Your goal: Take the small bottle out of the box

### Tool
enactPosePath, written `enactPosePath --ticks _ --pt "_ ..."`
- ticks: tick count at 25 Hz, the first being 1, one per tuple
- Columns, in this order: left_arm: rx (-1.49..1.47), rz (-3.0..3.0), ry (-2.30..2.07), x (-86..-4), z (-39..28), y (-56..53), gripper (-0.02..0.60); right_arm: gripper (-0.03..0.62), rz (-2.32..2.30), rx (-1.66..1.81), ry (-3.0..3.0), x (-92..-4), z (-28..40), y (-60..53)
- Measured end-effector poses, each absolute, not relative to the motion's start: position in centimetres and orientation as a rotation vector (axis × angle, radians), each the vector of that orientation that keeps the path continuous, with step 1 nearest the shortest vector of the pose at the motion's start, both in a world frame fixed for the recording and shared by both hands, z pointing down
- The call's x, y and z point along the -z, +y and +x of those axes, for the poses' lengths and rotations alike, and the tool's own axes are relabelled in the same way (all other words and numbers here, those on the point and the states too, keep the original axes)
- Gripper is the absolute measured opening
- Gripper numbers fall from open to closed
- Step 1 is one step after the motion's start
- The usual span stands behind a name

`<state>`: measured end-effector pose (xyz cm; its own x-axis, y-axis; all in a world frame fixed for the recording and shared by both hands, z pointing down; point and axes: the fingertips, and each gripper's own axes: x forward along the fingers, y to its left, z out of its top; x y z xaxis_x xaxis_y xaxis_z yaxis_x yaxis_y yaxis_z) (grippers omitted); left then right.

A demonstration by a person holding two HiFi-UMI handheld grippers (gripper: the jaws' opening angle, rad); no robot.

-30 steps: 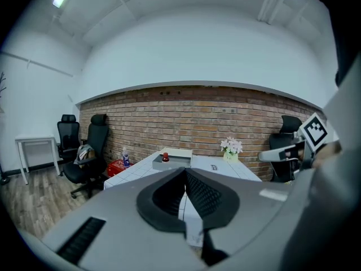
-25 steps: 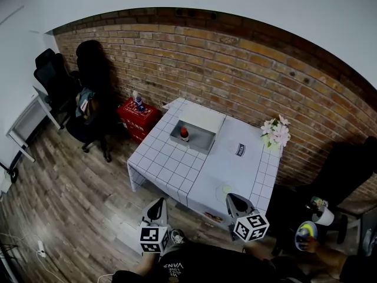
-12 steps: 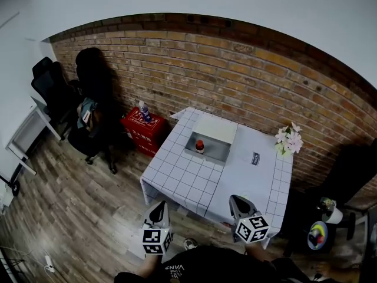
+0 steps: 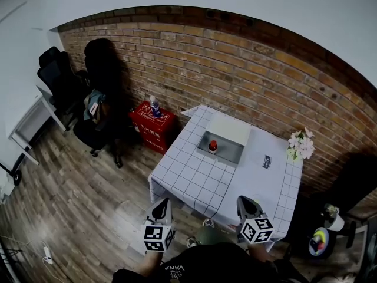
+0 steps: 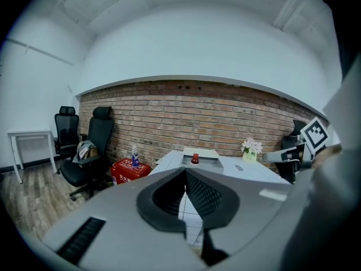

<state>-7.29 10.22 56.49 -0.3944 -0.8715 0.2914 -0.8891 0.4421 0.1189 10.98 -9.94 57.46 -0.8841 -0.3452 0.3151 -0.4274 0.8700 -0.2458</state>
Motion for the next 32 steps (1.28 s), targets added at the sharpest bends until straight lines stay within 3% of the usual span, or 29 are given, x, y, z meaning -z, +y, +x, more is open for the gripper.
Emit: enactPosePath --ticks 13,32 --pt "-0.066 1.528 -2.371 -55.9 -12.2 4.4 0.012 -0.002 0.607 -0.475 -2.786 -57.1 6.4 -15.6" --pt "-0.125 1.720 -2.246 -56.9 -15.4 -10.8 0.012 -0.002 0.716 -0.512 -2.763 -58.4 4.8 -24.8"
